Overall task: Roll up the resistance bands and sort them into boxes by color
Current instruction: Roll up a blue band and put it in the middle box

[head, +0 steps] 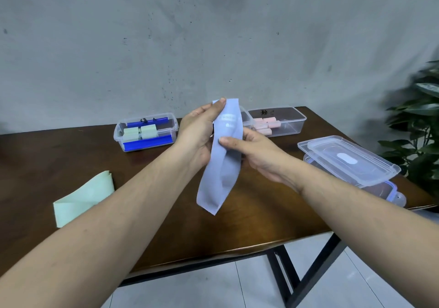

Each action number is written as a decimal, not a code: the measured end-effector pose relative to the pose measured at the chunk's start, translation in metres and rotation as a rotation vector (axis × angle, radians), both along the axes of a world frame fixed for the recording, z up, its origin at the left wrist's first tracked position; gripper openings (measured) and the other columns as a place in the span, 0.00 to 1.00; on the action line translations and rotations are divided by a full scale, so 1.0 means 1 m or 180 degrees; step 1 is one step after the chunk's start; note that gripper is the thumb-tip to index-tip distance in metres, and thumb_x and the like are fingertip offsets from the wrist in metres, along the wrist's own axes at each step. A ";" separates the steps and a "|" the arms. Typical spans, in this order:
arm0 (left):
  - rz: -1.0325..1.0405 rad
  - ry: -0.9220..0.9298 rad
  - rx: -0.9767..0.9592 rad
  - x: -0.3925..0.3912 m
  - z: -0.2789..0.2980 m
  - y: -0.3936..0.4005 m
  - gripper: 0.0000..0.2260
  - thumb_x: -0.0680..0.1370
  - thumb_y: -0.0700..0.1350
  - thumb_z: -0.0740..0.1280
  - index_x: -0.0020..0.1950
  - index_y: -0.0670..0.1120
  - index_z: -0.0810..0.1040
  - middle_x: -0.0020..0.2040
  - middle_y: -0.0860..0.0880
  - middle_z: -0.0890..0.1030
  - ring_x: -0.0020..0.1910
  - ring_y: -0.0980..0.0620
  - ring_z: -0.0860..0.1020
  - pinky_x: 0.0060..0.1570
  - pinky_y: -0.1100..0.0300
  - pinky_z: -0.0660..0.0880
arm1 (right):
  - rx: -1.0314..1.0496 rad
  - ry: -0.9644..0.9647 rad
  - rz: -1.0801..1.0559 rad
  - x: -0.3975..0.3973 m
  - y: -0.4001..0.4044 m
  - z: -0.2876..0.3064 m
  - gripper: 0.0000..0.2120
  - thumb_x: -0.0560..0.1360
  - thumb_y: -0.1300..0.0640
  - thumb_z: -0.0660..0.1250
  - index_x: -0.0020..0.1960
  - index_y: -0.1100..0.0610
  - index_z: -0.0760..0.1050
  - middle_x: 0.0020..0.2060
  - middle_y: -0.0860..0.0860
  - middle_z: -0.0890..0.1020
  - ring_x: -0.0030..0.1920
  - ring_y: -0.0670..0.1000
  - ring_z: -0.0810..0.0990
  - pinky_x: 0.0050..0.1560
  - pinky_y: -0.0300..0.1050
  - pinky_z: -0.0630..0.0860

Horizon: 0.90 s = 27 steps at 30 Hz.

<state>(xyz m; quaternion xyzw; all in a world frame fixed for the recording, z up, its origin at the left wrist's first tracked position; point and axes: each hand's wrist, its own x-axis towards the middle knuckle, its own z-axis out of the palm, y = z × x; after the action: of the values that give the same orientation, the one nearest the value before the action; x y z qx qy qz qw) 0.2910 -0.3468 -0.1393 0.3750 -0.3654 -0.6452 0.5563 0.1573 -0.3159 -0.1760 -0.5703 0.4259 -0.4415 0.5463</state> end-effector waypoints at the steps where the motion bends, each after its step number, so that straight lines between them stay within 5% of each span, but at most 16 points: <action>1: -0.0003 0.0027 0.0047 0.001 -0.001 -0.003 0.13 0.75 0.45 0.74 0.56 0.40 0.80 0.47 0.40 0.83 0.43 0.41 0.82 0.51 0.41 0.80 | 0.0064 0.0050 0.0039 -0.001 -0.001 -0.003 0.13 0.76 0.53 0.72 0.60 0.53 0.80 0.54 0.51 0.86 0.56 0.53 0.84 0.62 0.52 0.77; 7: -0.0543 -0.0238 0.0520 0.006 -0.015 -0.019 0.17 0.77 0.53 0.71 0.56 0.40 0.81 0.49 0.41 0.84 0.49 0.43 0.84 0.49 0.50 0.82 | 0.0388 -0.0254 -0.0187 -0.004 -0.009 -0.006 0.08 0.76 0.55 0.72 0.52 0.58 0.83 0.49 0.56 0.86 0.49 0.52 0.85 0.51 0.43 0.79; 9: -0.0824 -0.0237 0.0613 0.006 -0.020 -0.019 0.15 0.78 0.48 0.69 0.60 0.39 0.80 0.52 0.39 0.84 0.48 0.43 0.84 0.52 0.50 0.81 | 0.0496 -0.0226 -0.0280 -0.005 -0.013 -0.007 0.08 0.75 0.53 0.73 0.49 0.57 0.83 0.47 0.57 0.86 0.45 0.52 0.85 0.48 0.45 0.79; 11: -0.0701 -0.0251 0.0623 0.005 -0.024 -0.026 0.07 0.80 0.42 0.65 0.53 0.39 0.80 0.44 0.41 0.84 0.40 0.46 0.83 0.45 0.54 0.82 | 0.0618 -0.0203 -0.0369 -0.005 -0.016 -0.009 0.11 0.73 0.51 0.76 0.51 0.57 0.83 0.47 0.57 0.87 0.44 0.53 0.85 0.47 0.45 0.79; 16: -0.0530 0.0012 0.0941 0.002 -0.035 -0.048 0.09 0.81 0.39 0.59 0.47 0.39 0.78 0.43 0.43 0.82 0.45 0.45 0.80 0.57 0.52 0.76 | 0.0934 -0.0281 -0.0302 -0.008 -0.026 -0.018 0.20 0.74 0.47 0.74 0.60 0.58 0.81 0.51 0.55 0.86 0.49 0.53 0.85 0.54 0.47 0.80; 18: -0.0345 0.0077 0.1155 0.001 -0.044 -0.059 0.09 0.81 0.39 0.58 0.48 0.39 0.77 0.41 0.43 0.81 0.42 0.45 0.80 0.49 0.52 0.77 | 0.1138 -0.0125 -0.0200 -0.014 -0.032 -0.030 0.22 0.75 0.44 0.72 0.62 0.56 0.79 0.52 0.53 0.86 0.53 0.52 0.85 0.59 0.50 0.79; 22: -0.0121 -0.0088 0.1476 -0.003 -0.069 -0.085 0.14 0.82 0.41 0.58 0.66 0.38 0.72 0.50 0.41 0.82 0.49 0.43 0.82 0.43 0.48 0.78 | 0.1486 0.0338 -0.0290 -0.032 -0.045 -0.061 0.27 0.72 0.38 0.73 0.65 0.51 0.75 0.54 0.48 0.85 0.55 0.49 0.84 0.61 0.52 0.79; 27: -0.0091 -0.0181 0.1544 -0.015 -0.086 -0.117 0.12 0.83 0.44 0.61 0.64 0.41 0.73 0.48 0.43 0.82 0.44 0.46 0.81 0.40 0.49 0.78 | 0.1029 0.1394 -0.0663 -0.046 -0.056 -0.083 0.25 0.75 0.43 0.72 0.68 0.49 0.69 0.54 0.48 0.79 0.50 0.48 0.81 0.49 0.45 0.83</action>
<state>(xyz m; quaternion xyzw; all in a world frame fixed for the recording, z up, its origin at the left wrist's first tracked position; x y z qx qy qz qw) 0.2762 -0.4635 -0.2251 0.5104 -0.2207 -0.7111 0.4303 0.1115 -0.3720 -0.2587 -0.5107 0.6548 -0.2879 0.4769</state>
